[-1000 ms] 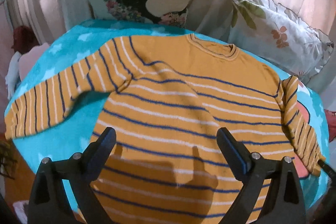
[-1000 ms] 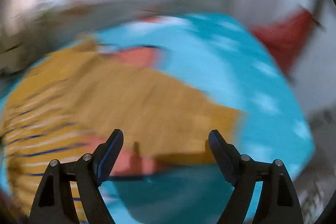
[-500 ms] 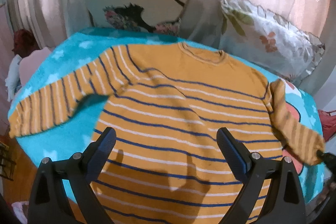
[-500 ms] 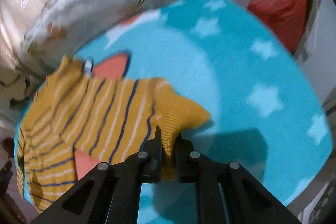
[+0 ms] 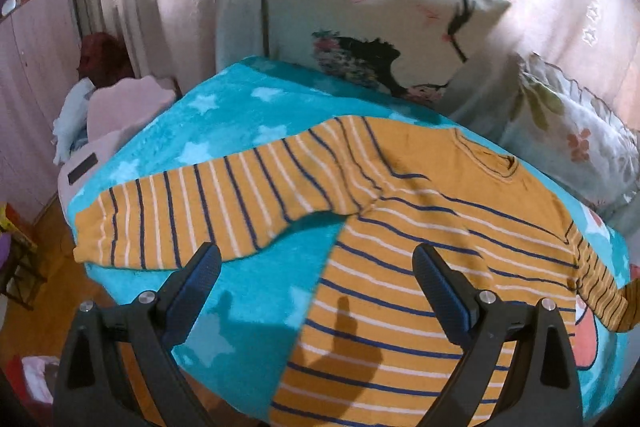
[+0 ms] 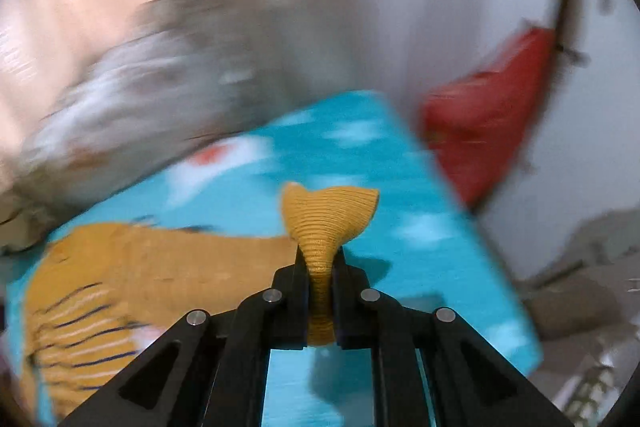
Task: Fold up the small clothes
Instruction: 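Grasp the other sleeve cuff with the right gripper and fold it across the body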
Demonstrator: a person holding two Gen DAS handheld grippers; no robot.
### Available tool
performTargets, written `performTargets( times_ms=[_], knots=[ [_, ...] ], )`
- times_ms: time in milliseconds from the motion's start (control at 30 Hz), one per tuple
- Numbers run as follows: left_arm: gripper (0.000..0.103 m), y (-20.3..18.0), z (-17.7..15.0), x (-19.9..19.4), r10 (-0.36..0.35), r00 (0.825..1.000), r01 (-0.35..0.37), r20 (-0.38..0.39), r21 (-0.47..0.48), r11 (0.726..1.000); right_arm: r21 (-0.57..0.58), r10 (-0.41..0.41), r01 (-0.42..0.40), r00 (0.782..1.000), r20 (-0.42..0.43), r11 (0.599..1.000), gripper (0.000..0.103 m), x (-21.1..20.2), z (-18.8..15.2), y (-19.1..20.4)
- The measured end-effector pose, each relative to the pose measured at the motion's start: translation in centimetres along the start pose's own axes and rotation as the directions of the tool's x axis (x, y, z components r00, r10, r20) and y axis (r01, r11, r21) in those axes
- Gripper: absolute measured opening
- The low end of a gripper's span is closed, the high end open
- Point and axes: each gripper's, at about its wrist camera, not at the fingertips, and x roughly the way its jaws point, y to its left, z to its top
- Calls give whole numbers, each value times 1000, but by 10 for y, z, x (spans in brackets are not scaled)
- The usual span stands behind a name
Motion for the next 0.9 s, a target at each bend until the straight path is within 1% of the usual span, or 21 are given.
performTargets(
  times_ms=[33,67,100,133,200,267,367,433,467,533,600,633,667,733,767,800,833,867,900],
  knots=[
    [96,6,2,3,-6,1000,6,-6,4,1000,-19,50,-51,999,-10,999,9,1,-2,24],
    [96,13,5,7,-9,1000,9,-11,10,1000,-48,108,-109,994,-27,993,9,3,-5,58],
    [96,19,6,10,-12,1000,12,-14,13,1000,-68,156,-158,987,-45,985,9,7,-10,84],
    [96,28,8,13,-16,1000,16,-17,12,1000,-82,214,-219,974,-71,972,9,11,-15,115],
    [96,53,14,19,-28,999,28,-23,-9,1000,-91,341,-355,930,-138,931,9,21,-30,177],
    [96,73,18,23,-28,999,28,-24,-23,999,-107,423,-450,883,-203,887,9,37,-50,240],
    [96,110,24,27,-22,1000,21,-21,-50,999,-113,490,-542,817,-305,833,9,65,-81,321],
    [96,130,26,29,-16,1000,14,-20,-71,997,-121,502,-573,786,-362,811,9,79,-103,363],
    [96,143,26,31,-11,1000,9,-22,-87,996,-138,492,-578,779,-389,804,9,88,-115,386],
    [96,166,26,36,8,999,-12,-35,-121,993,-165,478,-587,766,-431,793,9,100,-135,418],
    [96,182,26,39,15,999,-21,-43,-149,989,-180,460,-592,753,-470,785,9,120,-149,445],
    [96,194,26,40,18,999,-25,-46,-170,985,-193,450,-592,751,-482,782,9,124,-155,454],
    [96,201,26,41,23,999,-31,-47,-182,983,-214,433,-587,755,-492,781,10,132,-158,469],
    [96,214,26,44,31,998,-40,-49,-208,977,-246,409,-582,758,-508,775,13,134,-169,486],
    [96,222,25,45,31,998,-42,-53,-226,973,-270,389,-574,765,-512,773,19,134,-174,491],
    [96,228,25,47,31,998,-44,-57,-238,970,-298,370,-567,773,-516,768,27,134,-179,498],
    [96,234,24,49,31,998,-46,-62,-254,966,-309,371,-575,769,-521,757,31,132,-182,503],
    [96,242,23,52,29,997,-46,-67,-271,962,-308,382,-589,760,-526,747,39,129,-183,507],
    [96,247,22,54,27,997,-47,-72,-283,958,-305,397,-607,748,-532,734,50,125,-184,511]
  ],
)
